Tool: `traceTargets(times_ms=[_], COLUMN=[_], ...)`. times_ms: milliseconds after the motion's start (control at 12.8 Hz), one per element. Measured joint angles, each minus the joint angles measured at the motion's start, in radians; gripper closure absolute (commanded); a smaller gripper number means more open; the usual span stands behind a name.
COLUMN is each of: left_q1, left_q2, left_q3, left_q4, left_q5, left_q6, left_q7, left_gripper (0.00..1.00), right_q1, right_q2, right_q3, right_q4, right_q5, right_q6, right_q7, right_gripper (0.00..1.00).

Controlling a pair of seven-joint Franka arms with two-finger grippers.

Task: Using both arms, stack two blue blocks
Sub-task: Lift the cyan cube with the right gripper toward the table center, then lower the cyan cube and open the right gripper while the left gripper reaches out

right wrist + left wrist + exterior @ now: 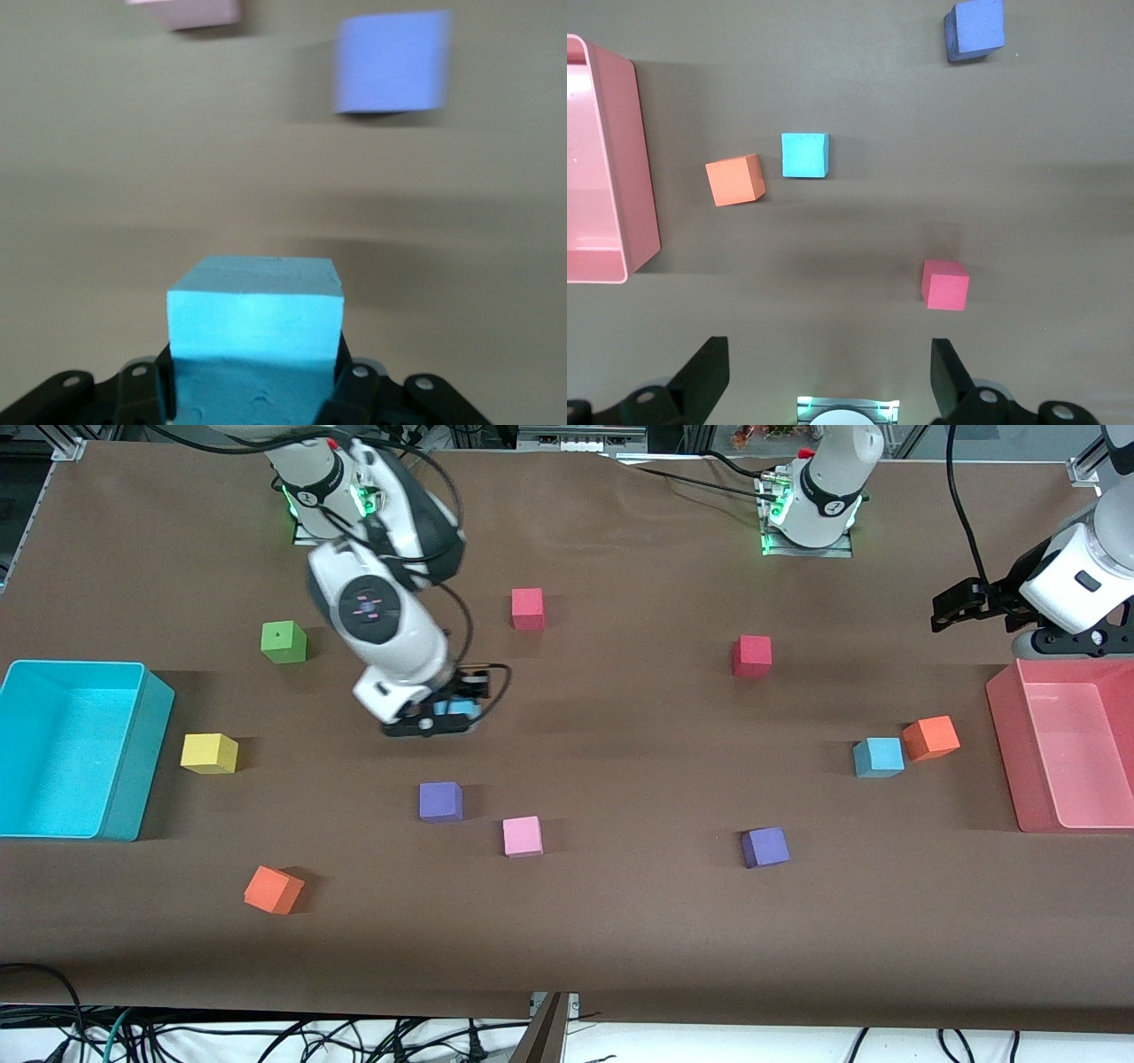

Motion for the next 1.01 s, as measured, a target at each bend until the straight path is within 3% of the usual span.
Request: traceTargets(times_ms=[312,624,702,780,858,1014], left_q1=[0.000,0.000,0.000,0.000,0.000,0.000], left_q2=[0.020,0.059,0.064,0.067,0.068,0.067], left_q3=[0.000,-0.001,-0.001,-0.001,-0.001,-0.001], left_q4=[0.028,0.053,0.053,0.054,0.054,0.058], left_q5=[0.000,0.000,0.000,0.000,0.000,0.000], left_q6=[0.000,0.000,-0.002,-0.011,-0.023,-0.039], left_q7=[0.000,0.000,0.000,0.000,0.000,0.000], left_gripper=[0.00,0.00,0.00,0.00,0.00,0.00], right_q1=[0.105,0.133,0.135,0.138,0.139,0.140], right_q2=[0.159,0.227,0.247,0.265,0.276,0.283], right_q3=[0.043,0.045,0.045,0.045,0.045,0.045], right_q4=[0.026,0.029,0.029,0.030,0.030,0.035], right_q5=[-0.011,-0.055,-0.060,-0.074,-0.095,-0.126], right_q6=[0.163,0.259,0.291,0.312,0.323,0.327], right_q7=[0.135,0.153,0.155,0.161,0.166,0.170], right_gripper=[0.79,0.78,0.73,0.40,0.01,0.00])
